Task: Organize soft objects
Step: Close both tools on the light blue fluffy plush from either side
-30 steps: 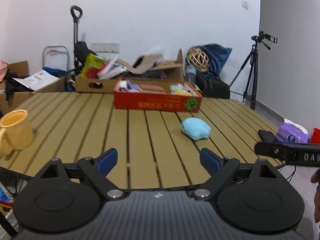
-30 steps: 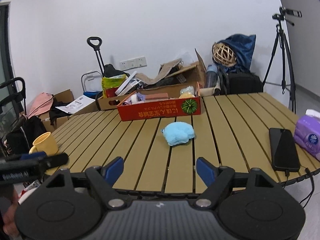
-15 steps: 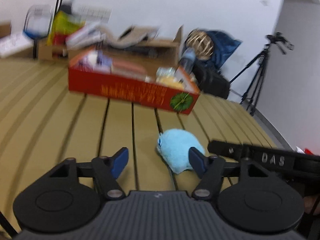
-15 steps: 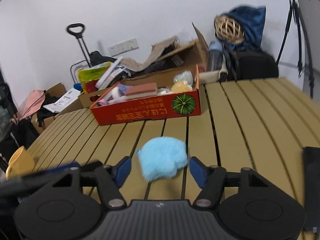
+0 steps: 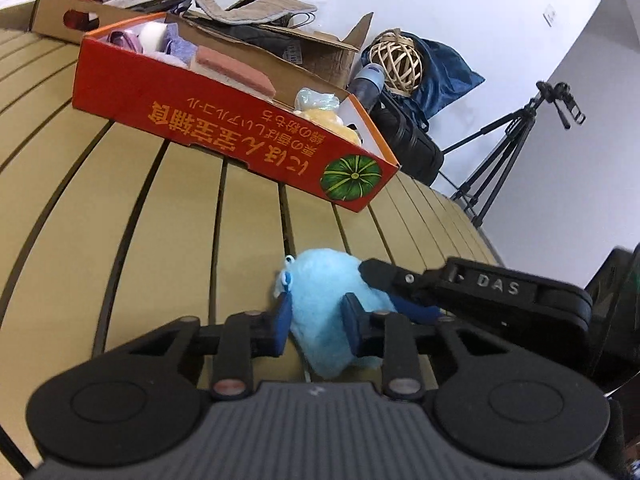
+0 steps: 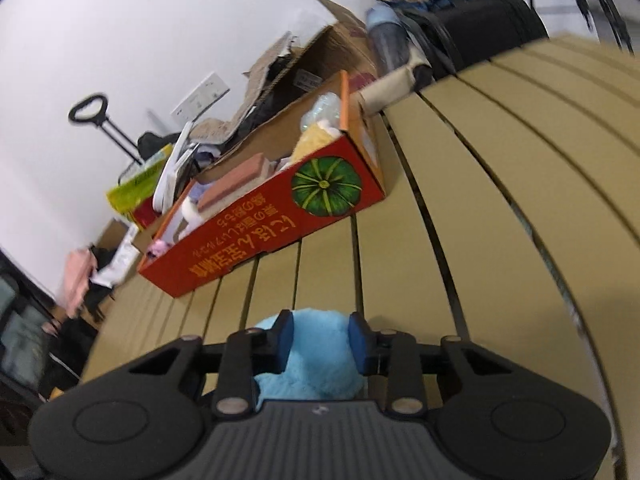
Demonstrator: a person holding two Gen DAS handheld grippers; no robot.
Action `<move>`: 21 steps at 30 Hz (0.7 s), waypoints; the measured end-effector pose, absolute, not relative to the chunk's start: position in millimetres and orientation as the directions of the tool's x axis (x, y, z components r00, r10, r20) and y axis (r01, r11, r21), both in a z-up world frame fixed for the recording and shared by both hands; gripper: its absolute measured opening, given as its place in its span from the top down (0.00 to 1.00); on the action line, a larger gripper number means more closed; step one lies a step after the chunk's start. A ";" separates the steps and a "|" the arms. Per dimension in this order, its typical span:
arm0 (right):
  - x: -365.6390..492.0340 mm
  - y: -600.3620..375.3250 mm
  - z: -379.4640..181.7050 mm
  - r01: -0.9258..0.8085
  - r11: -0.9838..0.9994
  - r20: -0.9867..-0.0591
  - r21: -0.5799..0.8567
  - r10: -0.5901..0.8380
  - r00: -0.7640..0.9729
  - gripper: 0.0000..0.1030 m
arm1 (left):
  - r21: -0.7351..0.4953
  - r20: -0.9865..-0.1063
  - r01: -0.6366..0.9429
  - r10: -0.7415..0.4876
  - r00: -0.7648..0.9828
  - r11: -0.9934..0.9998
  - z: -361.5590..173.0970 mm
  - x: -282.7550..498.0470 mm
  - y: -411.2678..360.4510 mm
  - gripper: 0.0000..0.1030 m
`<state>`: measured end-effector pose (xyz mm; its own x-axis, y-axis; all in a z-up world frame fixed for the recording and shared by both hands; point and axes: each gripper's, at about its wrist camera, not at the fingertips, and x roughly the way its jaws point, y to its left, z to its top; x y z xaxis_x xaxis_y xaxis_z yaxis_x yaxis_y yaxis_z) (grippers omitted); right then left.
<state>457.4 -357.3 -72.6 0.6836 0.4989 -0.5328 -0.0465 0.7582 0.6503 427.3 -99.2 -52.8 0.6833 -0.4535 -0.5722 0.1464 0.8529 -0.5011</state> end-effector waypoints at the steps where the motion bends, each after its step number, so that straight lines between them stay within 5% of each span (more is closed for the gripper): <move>1: 457.1 -357.1 -73.3 -0.047 0.748 -0.530 0.662 0.511 0.676 0.69 | -0.519 -0.573 0.136 -0.462 0.677 0.844 -53.3 428.6 -96.4 0.74; 9: 442.5 -339.6 -63.5 -0.078 0.771 -0.541 0.631 0.510 0.669 0.75 | -0.526 -0.610 0.126 -0.476 0.634 0.841 -47.5 419.4 -82.7 0.79; 21: 297.6 -310.8 -19.8 -0.114 0.782 -0.462 0.613 0.472 0.751 0.78 | -0.524 -0.552 0.226 -0.529 0.644 0.821 -2.4 308.0 -39.8 0.81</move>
<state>297.6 -310.8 -19.8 0.7506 0.4722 -0.4622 -0.1143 0.7817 0.6131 308.0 -39.8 -2.4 0.6444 -0.5291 -0.5521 0.2256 0.8214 -0.5238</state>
